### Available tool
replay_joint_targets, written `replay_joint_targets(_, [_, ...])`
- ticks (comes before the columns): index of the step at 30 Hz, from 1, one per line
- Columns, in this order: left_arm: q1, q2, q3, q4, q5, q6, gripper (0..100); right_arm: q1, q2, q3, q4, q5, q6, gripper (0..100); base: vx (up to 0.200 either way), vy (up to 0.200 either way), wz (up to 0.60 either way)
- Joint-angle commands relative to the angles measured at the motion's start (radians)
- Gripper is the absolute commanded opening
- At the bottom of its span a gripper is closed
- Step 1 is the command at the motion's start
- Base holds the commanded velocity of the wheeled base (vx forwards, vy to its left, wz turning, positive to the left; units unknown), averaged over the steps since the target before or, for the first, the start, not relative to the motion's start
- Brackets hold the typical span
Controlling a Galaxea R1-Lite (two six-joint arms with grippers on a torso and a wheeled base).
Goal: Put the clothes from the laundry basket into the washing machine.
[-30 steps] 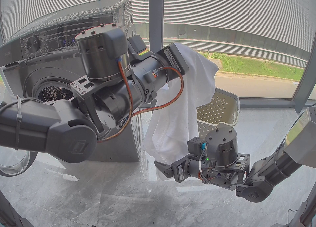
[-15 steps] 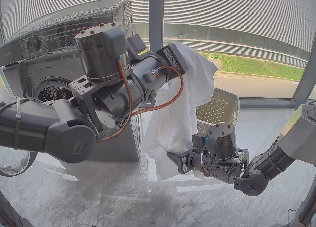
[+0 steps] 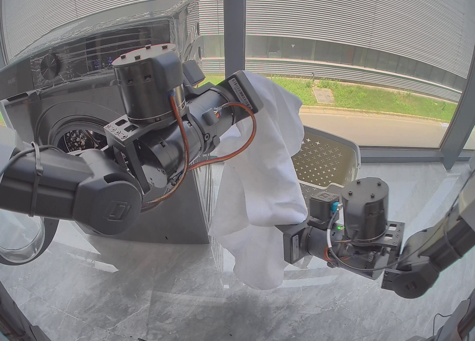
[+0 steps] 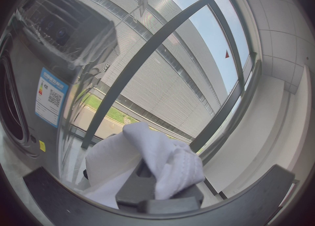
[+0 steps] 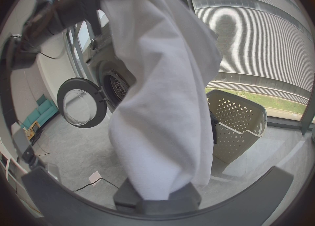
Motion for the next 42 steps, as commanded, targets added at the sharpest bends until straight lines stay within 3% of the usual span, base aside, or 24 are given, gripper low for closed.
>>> replay_joint_targets(1, [0.067, 0.032, 0.038, -0.003, 0.016, 0.000, 0, 0.058, -0.208, 0.133, -0.001, 0.020, -0.013, 0, 0.000, 0.000, 0.00])
replay_joint_targets(2, [0.069, 0.031, 0.043, -0.003, 0.017, 0.000, 0, 0.061, -0.217, 0.139, -0.001, 0.028, -0.013, 0, 0.000, 0.000, 0.00])
replay_joint_targets(4, [0.069, 0.021, 0.078, -0.005, 0.017, 0.000, 0, 0.066, -0.264, 0.157, -0.001, 0.097, -0.016, 0, 0.000, 0.000, 0.00])
replay_joint_targets(5, [0.069, 0.018, 0.081, -0.005, 0.017, 0.000, 0, 0.066, -0.268, 0.157, -0.001, 0.100, -0.016, 0, 0.000, 0.000, 0.00])
replay_joint_targets(6, [0.070, 0.009, 0.111, -0.008, 0.017, 0.001, 0, 0.063, -0.301, 0.154, -0.001, 0.132, -0.022, 0, 0.000, 0.000, 0.00])
replay_joint_targets(12, [0.070, -0.065, 0.181, -0.005, 0.013, 0.003, 0, 0.023, -0.358, 0.145, -0.002, 0.148, -0.025, 0, 0.000, 0.000, 0.00])
replay_joint_targets(19, [0.059, -0.180, 0.315, 0.001, -0.049, 0.014, 0, -0.025, -0.424, 0.140, -0.002, 0.228, -0.045, 0, 0.000, 0.000, 0.00])
replay_joint_targets(20, [0.058, -0.184, 0.324, -0.002, -0.055, 0.014, 100, -0.028, -0.424, 0.139, -0.002, 0.237, -0.045, 0, 0.000, 0.000, 0.00])
replay_joint_targets(23, [0.045, -0.207, 0.353, -0.003, -0.069, 0.012, 100, -0.028, -0.426, 0.124, -0.002, 0.275, -0.045, 0, 0.000, 0.000, 0.00])
replay_joint_targets(26, [0.055, -0.270, 0.476, -0.029, -0.153, 0.026, 100, -0.031, -0.447, 0.094, -0.002, 0.362, -0.041, 0, 0.000, 0.000, 0.00])
replay_joint_targets(28, [0.062, -0.304, 0.542, -0.052, -0.193, 0.054, 100, -0.042, -0.458, 0.091, -0.002, 0.390, -0.041, 0, 0.000, 0.000, 0.00])
replay_joint_targets(31, [0.088, -0.379, 0.706, -0.101, -0.300, 0.158, 100, -0.072, -0.476, 0.094, -0.002, 0.453, -0.025, 0, 0.000, 0.000, 0.00])
replay_joint_targets(32, [0.092, -0.394, 0.732, -0.106, -0.326, 0.176, 100, -0.078, -0.478, 0.093, -0.002, 0.467, -0.019, 0, 0.000, 0.000, 0.00])
replay_joint_targets(34, [0.124, -0.460, 0.844, -0.109, -0.464, 0.265, 100, -0.097, -0.499, 0.081, -0.002, 0.554, 0.024, 0, 0.000, 0.000, 0.00])
replay_joint_targets(35, [0.127, -0.466, 0.851, -0.109, -0.477, 0.275, 100, -0.098, -0.502, 0.079, -0.002, 0.563, 0.030, 0, 0.000, 0.000, 0.00])
replay_joint_targets(38, [0.139, -0.497, 0.930, -0.112, -0.639, 0.399, 100, -0.101, -0.530, 0.079, -0.002, 0.645, 0.100, 0, 0.000, 0.000, 0.00])
replay_joint_targets(39, [0.139, -0.497, 0.933, -0.112, -0.653, 0.411, 100, -0.101, -0.531, 0.081, -0.002, 0.649, 0.106, 0, 0.000, 0.000, 0.00])
replay_joint_targets(40, [0.142, -0.489, 0.953, -0.120, -0.716, 0.479, 100, -0.101, -0.534, 0.081, -0.002, 0.675, 0.126, 0, 0.000, 0.000, 0.00])
replay_joint_targets(41, [0.148, -0.482, 0.954, -0.121, -0.734, 0.512, 100, -0.100, -0.536, 0.081, -0.002, 0.688, 0.129, 0, 0.000, 0.000, 0.00])
replay_joint_targets(42, [0.150, -0.480, 0.954, -0.121, -0.736, 0.517, 100, -0.100, -0.534, 0.081, -0.002, 0.691, 0.129, 0, 0.000, 0.000, 0.00])
